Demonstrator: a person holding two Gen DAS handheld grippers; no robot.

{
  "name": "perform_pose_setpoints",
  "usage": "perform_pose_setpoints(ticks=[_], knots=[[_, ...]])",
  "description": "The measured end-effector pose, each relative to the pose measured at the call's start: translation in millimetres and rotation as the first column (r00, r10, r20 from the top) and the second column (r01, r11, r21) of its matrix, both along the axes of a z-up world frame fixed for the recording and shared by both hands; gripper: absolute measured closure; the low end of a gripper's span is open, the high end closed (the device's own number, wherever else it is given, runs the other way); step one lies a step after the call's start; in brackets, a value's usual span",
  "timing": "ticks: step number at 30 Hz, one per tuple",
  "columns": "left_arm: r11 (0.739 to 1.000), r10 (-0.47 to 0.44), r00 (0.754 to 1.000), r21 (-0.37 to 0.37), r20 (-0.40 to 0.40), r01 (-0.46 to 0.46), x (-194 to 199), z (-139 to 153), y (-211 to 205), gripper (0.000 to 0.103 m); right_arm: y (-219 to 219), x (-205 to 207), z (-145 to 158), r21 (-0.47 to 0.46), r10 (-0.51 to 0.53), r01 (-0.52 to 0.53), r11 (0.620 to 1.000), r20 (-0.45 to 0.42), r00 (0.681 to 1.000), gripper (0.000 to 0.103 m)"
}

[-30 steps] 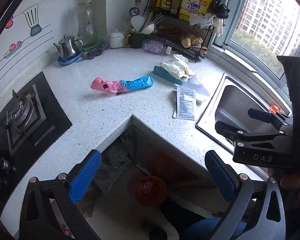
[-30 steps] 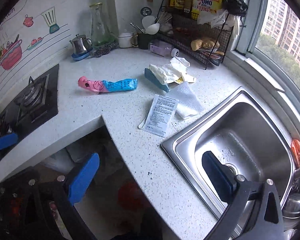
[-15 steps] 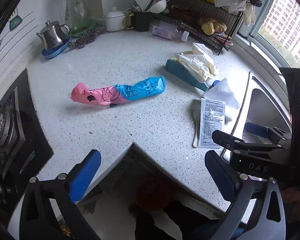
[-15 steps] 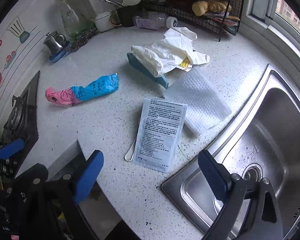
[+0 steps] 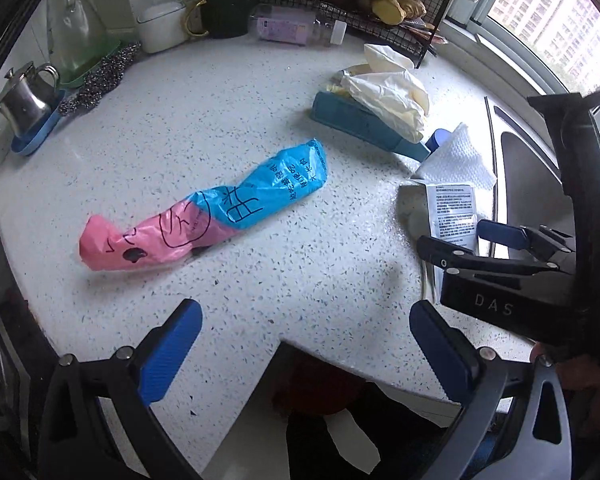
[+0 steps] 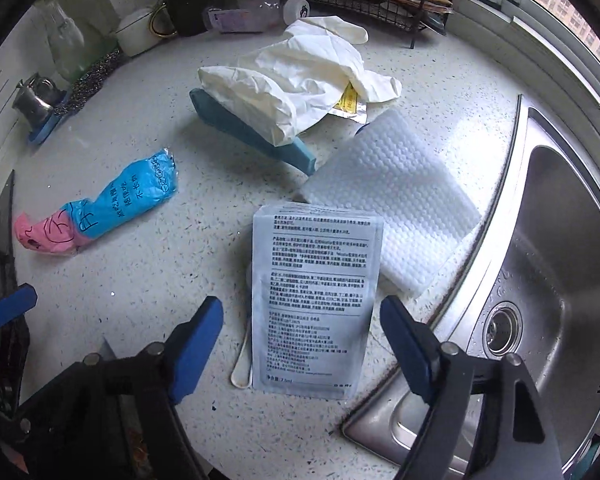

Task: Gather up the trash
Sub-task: 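Grasp the white printed sachet with the right gripper and lift it, then grasp the white wipe with the left gripper while the right gripper holds the sachet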

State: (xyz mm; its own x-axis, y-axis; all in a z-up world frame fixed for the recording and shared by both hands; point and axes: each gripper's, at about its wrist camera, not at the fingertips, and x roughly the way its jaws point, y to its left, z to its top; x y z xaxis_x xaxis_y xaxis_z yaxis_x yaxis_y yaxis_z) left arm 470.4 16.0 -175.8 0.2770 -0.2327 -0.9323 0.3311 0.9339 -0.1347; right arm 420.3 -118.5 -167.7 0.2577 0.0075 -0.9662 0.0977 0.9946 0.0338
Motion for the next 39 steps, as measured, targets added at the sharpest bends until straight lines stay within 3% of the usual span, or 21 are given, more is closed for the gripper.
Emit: perform_pose_setpoints(ticks=[5, 12, 20, 28, 39], knots=[[0.999, -0.029, 1.000, -0.015, -0.005, 0.029, 5, -2, 4, 0.000, -3, -2, 3, -0.015, -0.026, 0.026, 1.000, 0.000, 1.000, 0.043], [0.998, -0.050, 0.999, -0.025, -0.008, 0.050, 10, -2, 2, 0.000, -6, -13, 11, -0.018, -0.054, 0.054, 0.998, 0.015, 0.998, 0.043], [0.996, -0.082, 0.997, -0.036, -0.004, 0.082, 10, 11, -15, 0.000, -19, -28, 37, 0.042, -0.070, 0.069, 0.997, 0.025, 0.997, 0.044], [0.994, -0.104, 0.995, -0.038, 0.003, 0.104, 13, 24, -56, 0.000, -41, -44, 64, 0.061, -0.048, 0.043, 0.997, 0.078, 0.996, 0.044], [0.994, -0.102, 0.995, -0.039, -0.006, 0.102, 24, 28, -134, 0.000, -109, -30, 68, 0.061, -0.037, 0.031, 0.998, 0.107, 0.994, 0.044]])
